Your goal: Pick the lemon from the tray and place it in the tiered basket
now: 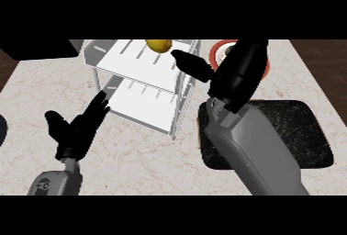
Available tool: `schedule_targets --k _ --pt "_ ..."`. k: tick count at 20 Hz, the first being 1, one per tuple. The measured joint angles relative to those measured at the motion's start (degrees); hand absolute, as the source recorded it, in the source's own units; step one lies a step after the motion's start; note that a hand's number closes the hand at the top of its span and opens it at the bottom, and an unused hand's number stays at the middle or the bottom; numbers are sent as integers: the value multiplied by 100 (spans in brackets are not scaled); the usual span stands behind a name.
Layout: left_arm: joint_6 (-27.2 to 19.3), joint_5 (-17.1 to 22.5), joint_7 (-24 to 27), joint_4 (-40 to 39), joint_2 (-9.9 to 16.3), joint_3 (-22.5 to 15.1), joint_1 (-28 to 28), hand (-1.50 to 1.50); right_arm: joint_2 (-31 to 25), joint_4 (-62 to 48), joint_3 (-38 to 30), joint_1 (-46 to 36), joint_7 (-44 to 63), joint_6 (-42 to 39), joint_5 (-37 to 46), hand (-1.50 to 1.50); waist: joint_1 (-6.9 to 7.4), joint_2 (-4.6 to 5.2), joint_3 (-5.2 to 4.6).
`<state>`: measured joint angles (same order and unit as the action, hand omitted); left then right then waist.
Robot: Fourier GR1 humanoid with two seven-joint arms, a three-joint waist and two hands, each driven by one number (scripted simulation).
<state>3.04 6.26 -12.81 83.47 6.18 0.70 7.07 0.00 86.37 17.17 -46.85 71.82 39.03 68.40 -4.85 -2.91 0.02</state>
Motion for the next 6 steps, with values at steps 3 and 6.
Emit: schedule_targets --k 3,6 --pt "-43 -25 8 42 26 34 -58 0 0 791 267 622 -13 -198 64 -150 -112 -15 1" --pt "-55 -7 11 66 57 89 -135 0 0 1600 498 1217 -40 -409 161 -150 -210 -35 1"
